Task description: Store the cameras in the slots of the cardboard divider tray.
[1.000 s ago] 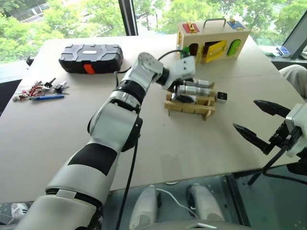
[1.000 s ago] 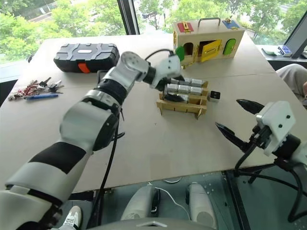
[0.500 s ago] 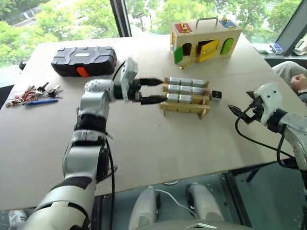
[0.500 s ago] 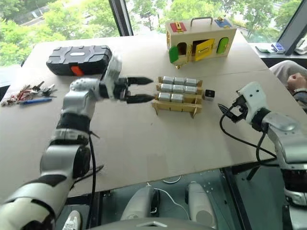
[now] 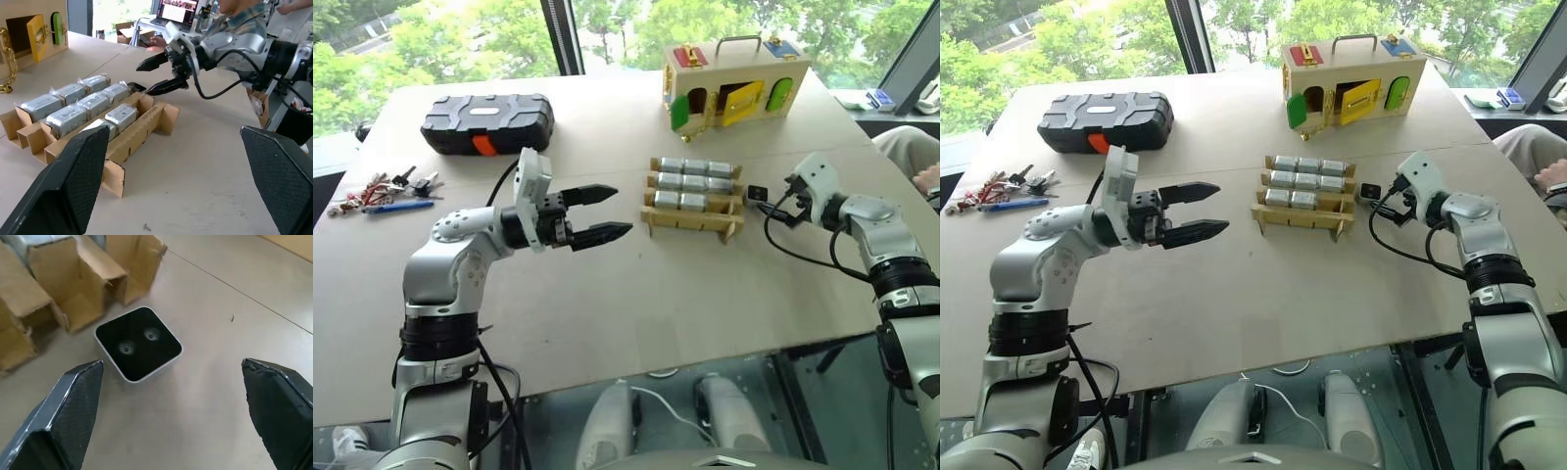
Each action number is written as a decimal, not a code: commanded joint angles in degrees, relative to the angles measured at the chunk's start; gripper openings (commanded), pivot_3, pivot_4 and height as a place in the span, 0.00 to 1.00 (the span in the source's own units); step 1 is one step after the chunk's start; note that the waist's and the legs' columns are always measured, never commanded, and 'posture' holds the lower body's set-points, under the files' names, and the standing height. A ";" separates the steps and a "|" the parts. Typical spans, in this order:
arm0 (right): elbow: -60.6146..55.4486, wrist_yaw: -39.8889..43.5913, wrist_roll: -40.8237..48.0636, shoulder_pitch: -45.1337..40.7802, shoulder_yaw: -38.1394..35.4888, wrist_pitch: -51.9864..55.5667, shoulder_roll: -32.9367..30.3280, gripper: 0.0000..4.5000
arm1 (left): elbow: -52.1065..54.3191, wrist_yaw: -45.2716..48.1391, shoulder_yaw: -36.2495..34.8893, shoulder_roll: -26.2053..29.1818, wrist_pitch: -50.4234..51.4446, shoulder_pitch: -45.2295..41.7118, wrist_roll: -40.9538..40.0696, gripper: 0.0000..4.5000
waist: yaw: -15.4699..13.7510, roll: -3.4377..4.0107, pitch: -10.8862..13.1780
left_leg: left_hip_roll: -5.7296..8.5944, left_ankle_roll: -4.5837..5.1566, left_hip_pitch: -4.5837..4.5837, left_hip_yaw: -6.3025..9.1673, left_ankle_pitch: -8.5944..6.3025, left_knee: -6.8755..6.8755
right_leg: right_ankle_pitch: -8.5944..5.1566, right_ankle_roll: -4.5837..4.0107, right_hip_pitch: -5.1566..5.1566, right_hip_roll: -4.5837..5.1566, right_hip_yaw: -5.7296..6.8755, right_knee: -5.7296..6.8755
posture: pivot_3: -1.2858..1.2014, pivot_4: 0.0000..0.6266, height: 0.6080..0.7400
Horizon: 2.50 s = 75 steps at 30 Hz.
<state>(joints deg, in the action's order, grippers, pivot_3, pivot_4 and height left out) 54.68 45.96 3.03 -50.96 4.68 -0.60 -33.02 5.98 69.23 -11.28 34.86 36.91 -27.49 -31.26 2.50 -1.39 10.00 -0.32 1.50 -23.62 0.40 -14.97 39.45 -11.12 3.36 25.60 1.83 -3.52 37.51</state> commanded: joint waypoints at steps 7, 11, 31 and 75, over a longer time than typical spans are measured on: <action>12.28 3.38 -1.38 -7.85 -2.19 -5.51 2.68 1.00 | 5.57 -1.36 -5.25 5.17 -0.79 6.19 -6.15 0.98 | 0.35 0.01 0.01 | 0.00 -0.01 0.10 -0.06 0.00 -0.01 | 0.00 -0.01 0.00 -0.02 -0.09 0.08 | 0.52 0.24 1.00; 14.48 3.25 -2.36 -9.39 -2.37 -7.18 3.85 1.00 | 6.88 -1.47 -5.71 6.27 -2.74 9.68 -6.25 0.98 | 0.68 0.02 0.01 | 0.00 -0.01 0.11 -0.08 0.00 -0.01 | 0.00 -0.01 -0.01 -0.01 -0.12 0.09 | 0.52 0.24 1.00; 18.68 2.99 -4.26 -9.52 -5.18 -9.89 6.61 1.00 | 9.68 -5.16 -6.71 7.56 -4.27 14.65 -9.58 0.98 | 1.43 0.02 0.01 | 0.01 -0.01 0.12 -0.08 0.00 -0.03 | 0.00 -0.01 -0.01 0.00 -0.15 0.09 | 0.52 0.24 1.00; 18.33 2.17 -6.17 -8.51 -5.82 -12.67 7.79 0.98 | 8.72 -6.61 -4.39 6.85 -6.20 15.29 -9.62 1.00 | 1.49 0.03 0.02 | 0.00 -0.01 0.23 -0.20 0.00 -0.09 | 0.00 -0.01 -0.03 -0.03 -0.24 0.09 | 0.52 0.24 1.00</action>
<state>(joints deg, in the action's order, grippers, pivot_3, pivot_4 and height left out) 73.38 49.37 -2.90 -57.85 -0.88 -11.86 -25.21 12.86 63.25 -15.12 41.45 31.09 -12.80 -40.06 3.99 -1.36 10.02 -0.31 1.49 -23.39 0.20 -14.97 39.36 -11.13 3.35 25.57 1.80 -3.76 37.59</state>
